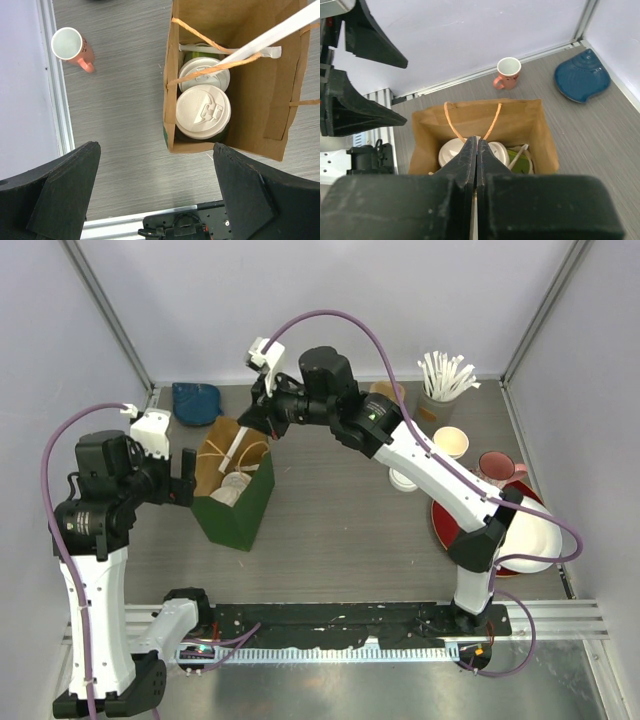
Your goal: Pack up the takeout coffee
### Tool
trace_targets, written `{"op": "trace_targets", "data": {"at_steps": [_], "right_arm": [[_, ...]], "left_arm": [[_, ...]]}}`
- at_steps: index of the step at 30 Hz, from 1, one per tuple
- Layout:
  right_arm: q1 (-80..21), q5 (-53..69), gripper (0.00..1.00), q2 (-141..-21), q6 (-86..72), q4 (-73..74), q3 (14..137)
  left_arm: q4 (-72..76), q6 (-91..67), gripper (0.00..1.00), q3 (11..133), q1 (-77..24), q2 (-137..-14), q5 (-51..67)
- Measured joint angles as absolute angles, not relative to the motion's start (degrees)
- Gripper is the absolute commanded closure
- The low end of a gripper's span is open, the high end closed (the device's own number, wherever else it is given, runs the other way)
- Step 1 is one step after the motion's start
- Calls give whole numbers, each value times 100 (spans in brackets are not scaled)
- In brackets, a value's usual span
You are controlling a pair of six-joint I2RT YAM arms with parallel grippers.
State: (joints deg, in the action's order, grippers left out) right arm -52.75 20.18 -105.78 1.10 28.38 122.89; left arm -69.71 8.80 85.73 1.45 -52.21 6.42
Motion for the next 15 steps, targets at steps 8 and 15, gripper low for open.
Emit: {"op": "trace_targets", "data": {"at_steps": [8, 15], "right_arm": [[-5253, 1240, 99, -10578, 161, 2821, 12322], [-5251, 1103, 99, -10536, -45, 1900, 12280]], "left_arm": [[-6969, 884, 0, 8519, 145, -5240, 646], [-6971, 897, 0, 8493, 145, -5240, 646]]}}
